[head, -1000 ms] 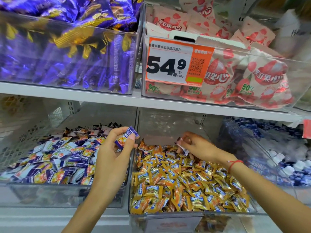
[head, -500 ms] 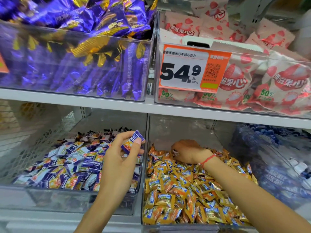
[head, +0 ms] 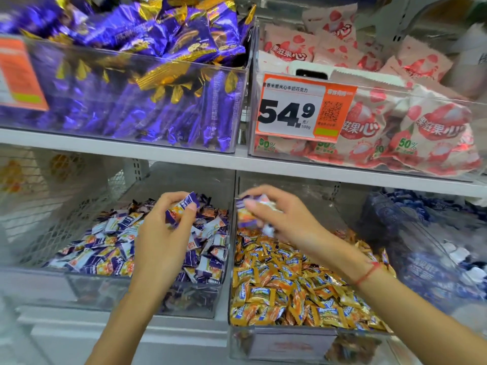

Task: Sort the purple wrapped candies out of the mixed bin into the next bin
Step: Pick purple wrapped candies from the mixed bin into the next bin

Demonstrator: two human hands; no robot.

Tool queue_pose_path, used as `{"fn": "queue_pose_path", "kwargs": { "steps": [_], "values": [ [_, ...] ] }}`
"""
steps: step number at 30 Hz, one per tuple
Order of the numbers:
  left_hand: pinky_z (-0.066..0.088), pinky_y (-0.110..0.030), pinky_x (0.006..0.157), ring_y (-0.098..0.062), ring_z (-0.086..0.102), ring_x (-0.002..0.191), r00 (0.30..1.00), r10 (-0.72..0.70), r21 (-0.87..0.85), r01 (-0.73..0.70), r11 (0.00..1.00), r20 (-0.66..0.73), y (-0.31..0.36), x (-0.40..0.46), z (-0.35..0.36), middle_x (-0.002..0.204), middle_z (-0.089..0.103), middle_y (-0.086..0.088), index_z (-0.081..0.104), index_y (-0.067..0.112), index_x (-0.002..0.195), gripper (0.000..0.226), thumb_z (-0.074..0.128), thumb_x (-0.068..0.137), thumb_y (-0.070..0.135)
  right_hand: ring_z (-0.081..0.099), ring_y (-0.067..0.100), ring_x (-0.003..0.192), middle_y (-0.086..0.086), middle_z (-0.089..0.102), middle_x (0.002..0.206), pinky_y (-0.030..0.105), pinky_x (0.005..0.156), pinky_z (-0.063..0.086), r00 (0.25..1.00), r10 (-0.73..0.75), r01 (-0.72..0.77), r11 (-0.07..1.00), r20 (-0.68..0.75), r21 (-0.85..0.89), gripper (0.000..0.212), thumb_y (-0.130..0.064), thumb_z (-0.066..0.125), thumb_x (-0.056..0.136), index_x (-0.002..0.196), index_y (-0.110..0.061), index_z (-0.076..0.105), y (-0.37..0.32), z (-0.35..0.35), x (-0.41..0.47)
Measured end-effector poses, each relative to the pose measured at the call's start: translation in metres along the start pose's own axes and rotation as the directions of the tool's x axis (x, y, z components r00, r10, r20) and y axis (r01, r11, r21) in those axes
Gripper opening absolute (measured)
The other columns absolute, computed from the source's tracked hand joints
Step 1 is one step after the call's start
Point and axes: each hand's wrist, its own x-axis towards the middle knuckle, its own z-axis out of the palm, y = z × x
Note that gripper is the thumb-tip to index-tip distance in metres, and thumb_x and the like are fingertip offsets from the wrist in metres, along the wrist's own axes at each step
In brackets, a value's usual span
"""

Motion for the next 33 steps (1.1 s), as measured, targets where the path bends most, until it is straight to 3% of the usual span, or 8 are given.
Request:
{"fn": "queue_pose_path", "kwargs": {
  "steps": [3, 7, 10, 14, 18, 22, 28, 33],
  "values": [
    [0.046, -0.041, 0.060, -0.025, 0.057, 0.064, 0.995, 0.063, 0.206, -0.047, 0.977, -0.073, -0.008, 0.004, -0.007, 0.076, 0.066, -0.002, 0.059, 0.034, 0.110, 0.015, 0.053, 0.096, 0.036, 0.062, 0.002, 0.068, -0.013, 0.069, 0.083, 0.027, 0.058, 0.053, 0.970, -0.241, 0.220, 0.931, -0.040, -0.291, 0.017, -0.028, 0.065, 0.091, 0.107, -0.020, 0.067, -0.011, 0.040, 0.026],
    [0.047, -0.041, 0.083, -0.025, 0.060, 0.102, 0.998, -0.054, 0.324, 0.059, 0.944, -0.024, -0.023, 0.013, -0.012, 0.128, 0.061, -0.004, 0.052, 0.023, 0.135, 0.039, 0.046, 0.099, 0.037, 0.062, 0.019, 0.103, -0.003, 0.064, 0.125, 0.034, 0.084, 0.048, 0.972, -0.181, 0.230, 0.641, 0.146, -0.732, 0.052, -0.052, 0.053, 0.093, 0.142, -0.039, 0.042, 0.003, 0.057, 0.052],
    [0.045, -0.042, 0.093, -0.022, 0.053, 0.119, 1.000, -0.023, 0.336, 0.025, 0.941, -0.007, -0.022, 0.011, -0.014, 0.136, 0.055, -0.002, 0.049, 0.024, 0.137, 0.042, 0.042, 0.099, 0.040, 0.058, 0.016, 0.113, -0.001, 0.063, 0.128, 0.031, 0.090, 0.046, 0.959, -0.210, 0.280, 0.631, 0.188, -0.723, 0.043, -0.046, 0.042, 0.100, 0.142, -0.035, 0.044, 0.007, 0.042, 0.043],
    [0.040, -0.030, 0.096, -0.003, 0.050, 0.118, 0.980, 0.028, 0.196, -0.067, 0.978, 0.195, 0.001, -0.011, 0.000, 0.132, 0.050, 0.024, 0.047, 0.045, 0.132, 0.049, 0.035, 0.087, 0.061, 0.060, 0.004, 0.108, -0.007, 0.065, 0.125, 0.030, 0.100, 0.045, 0.956, -0.228, 0.061, 0.771, -0.186, -0.634, 0.031, -0.037, 0.042, 0.102, 0.129, -0.034, 0.056, 0.030, -0.006, 0.024],
    [0.033, -0.024, 0.105, 0.015, 0.037, 0.120, 0.897, 0.021, 0.300, -0.170, 0.939, 0.442, 0.012, -0.028, 0.023, 0.136, 0.018, 0.045, 0.027, 0.055, 0.139, 0.058, 0.037, 0.083, 0.068, 0.056, -0.006, 0.107, -0.024, 0.062, 0.115, 0.022, 0.095, 0.047, 0.980, -0.112, -0.018, 0.773, -0.165, -0.634, 0.029, -0.041, 0.047, 0.096, 0.120, -0.033, 0.061, 0.047, -0.026, -0.025],
    [0.028, -0.025, 0.110, -0.001, 0.032, 0.138, 0.916, -0.002, 0.325, -0.140, 0.935, 0.400, 0.010, -0.031, 0.025, 0.151, 0.026, 0.026, 0.028, 0.042, 0.147, 0.063, 0.054, 0.090, 0.037, 0.062, 0.005, 0.085, -0.017, 0.065, 0.085, 0.022, 0.075, 0.047, 0.985, -0.164, 0.096, 0.783, -0.055, -0.614, 0.040, -0.069, 0.049, 0.085, 0.078, -0.035, 0.068, 0.046, -0.033, -0.100],
    [0.027, -0.032, 0.114, -0.010, 0.031, 0.141, 0.917, 0.046, 0.404, -0.220, 0.888, 0.397, 0.009, -0.035, 0.026, 0.154, 0.033, 0.011, 0.038, 0.028, 0.147, 0.057, 0.051, 0.091, 0.027, 0.056, -0.006, 0.074, -0.023, 0.057, 0.081, 0.015, 0.063, 0.044, 0.965, -0.262, 0.139, 0.530, -0.006, -0.837, 0.024, -0.057, 0.062, 0.079, 0.089, -0.036, 0.057, 0.065, -0.035, -0.149],
    [0.027, -0.036, 0.114, -0.016, 0.033, 0.141, 0.923, 0.084, 0.457, -0.264, 0.849, 0.376, 0.013, -0.036, 0.029, 0.152, 0.037, 0.005, 0.043, 0.019, 0.145, 0.054, 0.047, 0.092, 0.030, 0.058, 0.013, 0.070, -0.017, 0.054, 0.070, 0.026, 0.051, 0.035, 0.979, -0.205, 0.066, 0.368, -0.011, -0.928, 0.021, -0.044, 0.073, 0.075, 0.081, -0.028, 0.060, 0.061, -0.032, -0.153]
  ]
}}
